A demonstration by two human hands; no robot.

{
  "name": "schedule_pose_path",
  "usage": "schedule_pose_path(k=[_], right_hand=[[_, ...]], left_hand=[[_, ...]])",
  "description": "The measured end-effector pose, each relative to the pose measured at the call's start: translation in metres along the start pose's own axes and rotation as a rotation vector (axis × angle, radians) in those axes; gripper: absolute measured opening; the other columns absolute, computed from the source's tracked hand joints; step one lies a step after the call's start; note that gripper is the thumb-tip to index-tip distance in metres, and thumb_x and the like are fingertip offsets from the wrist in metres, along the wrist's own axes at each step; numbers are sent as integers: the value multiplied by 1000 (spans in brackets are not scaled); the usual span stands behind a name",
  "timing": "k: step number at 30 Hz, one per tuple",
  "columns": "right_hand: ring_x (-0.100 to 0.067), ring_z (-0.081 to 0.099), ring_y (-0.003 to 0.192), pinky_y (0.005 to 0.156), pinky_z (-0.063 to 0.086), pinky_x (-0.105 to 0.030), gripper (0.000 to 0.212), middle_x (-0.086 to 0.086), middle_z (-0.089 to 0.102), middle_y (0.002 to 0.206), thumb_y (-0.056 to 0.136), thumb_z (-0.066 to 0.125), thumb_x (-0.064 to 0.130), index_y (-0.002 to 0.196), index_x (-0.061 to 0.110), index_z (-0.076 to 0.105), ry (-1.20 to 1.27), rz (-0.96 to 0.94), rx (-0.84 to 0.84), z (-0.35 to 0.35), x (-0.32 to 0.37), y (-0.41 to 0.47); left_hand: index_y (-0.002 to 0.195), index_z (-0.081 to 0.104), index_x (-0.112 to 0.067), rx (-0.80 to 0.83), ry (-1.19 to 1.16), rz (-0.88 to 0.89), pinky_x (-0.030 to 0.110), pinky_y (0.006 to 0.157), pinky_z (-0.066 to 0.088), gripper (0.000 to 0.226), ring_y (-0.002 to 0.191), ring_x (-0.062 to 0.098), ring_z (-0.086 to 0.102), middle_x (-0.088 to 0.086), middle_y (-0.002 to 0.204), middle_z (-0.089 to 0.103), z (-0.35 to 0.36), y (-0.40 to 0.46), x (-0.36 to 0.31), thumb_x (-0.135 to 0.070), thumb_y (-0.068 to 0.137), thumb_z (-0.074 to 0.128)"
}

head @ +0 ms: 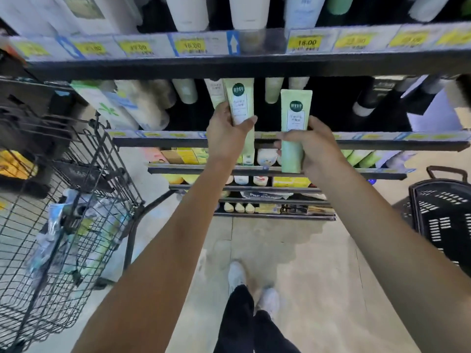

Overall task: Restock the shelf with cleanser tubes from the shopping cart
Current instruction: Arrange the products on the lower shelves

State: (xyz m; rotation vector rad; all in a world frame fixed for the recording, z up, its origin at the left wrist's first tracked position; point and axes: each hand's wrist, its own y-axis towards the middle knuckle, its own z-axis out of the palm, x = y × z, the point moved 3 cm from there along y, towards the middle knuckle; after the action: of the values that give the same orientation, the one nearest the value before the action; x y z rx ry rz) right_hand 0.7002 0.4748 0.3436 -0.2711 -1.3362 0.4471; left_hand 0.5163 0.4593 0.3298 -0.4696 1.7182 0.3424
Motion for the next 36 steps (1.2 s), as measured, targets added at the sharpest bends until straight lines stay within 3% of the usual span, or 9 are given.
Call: schedule_pose_path(k=[4, 8, 10, 15, 24, 30, 36], right_hand=[[-27, 72, 75, 70, 61, -38, 50, -16, 71, 100, 83, 74, -9, 130, 3, 57, 13, -30, 17, -1, 8, 15], [-28, 75, 77, 73, 61, -38, 49, -22, 71, 108, 83, 74, -7, 127, 5, 59, 10, -51, 44, -1, 15, 24], [-27, 75, 78, 73, 61, -38, 49, -21, 71, 108, 82, 75, -7, 128, 6, 60, 1, -60, 58, 0, 13, 25], [-27, 74, 78, 74, 62, -39, 48, -20, 71, 108, 83, 74, -7, 127, 7, 61, 21, -71, 67, -1, 8, 20], [-27, 77, 84, 75, 63, -39, 46, -18, 74, 112, 84, 76, -6, 125, 10, 63, 2, -89, 49, -7, -2, 12], [-27, 76, 84, 79, 63, -43, 45, -15, 75, 103, 84, 75, -5, 124, 11, 63, -6, -99, 53, -7, -11, 8], [-27, 75, 81, 83, 63, -45, 46, -11, 75, 98, 85, 74, -6, 126, 10, 61, -6, -118, 43, -5, -19, 4]], left_hand=[[115, 57, -25, -39, -1, 39, 45, 89, 61, 39, 95, 12, 75, -4, 104, 77, 6, 11, -7, -19, 85, 81], [115, 51, -29, -110, 1, 92, 33, 91, 59, 44, 95, 8, 71, -9, 101, 72, 10, 24, -21, -21, 85, 82], [123, 56, -21, -136, 27, 123, 31, 88, 59, 48, 93, 8, 71, -9, 100, 72, 13, 29, -22, -23, 83, 83], [133, 54, -14, -138, 201, 162, 35, 86, 59, 60, 88, 9, 70, -11, 93, 72, 23, 33, -8, -22, 82, 84], [132, 47, -13, -182, 419, 238, 36, 87, 57, 52, 101, 23, 69, 3, 116, 70, 33, 39, 6, -23, 90, 77], [129, 50, -9, -215, 422, 204, 31, 72, 52, 49, 89, 26, 69, 5, 103, 72, 33, 46, 5, -27, 92, 76], [131, 47, -9, -219, 441, 238, 42, 80, 58, 50, 93, 30, 71, 8, 109, 72, 35, 46, 7, -23, 92, 75]])
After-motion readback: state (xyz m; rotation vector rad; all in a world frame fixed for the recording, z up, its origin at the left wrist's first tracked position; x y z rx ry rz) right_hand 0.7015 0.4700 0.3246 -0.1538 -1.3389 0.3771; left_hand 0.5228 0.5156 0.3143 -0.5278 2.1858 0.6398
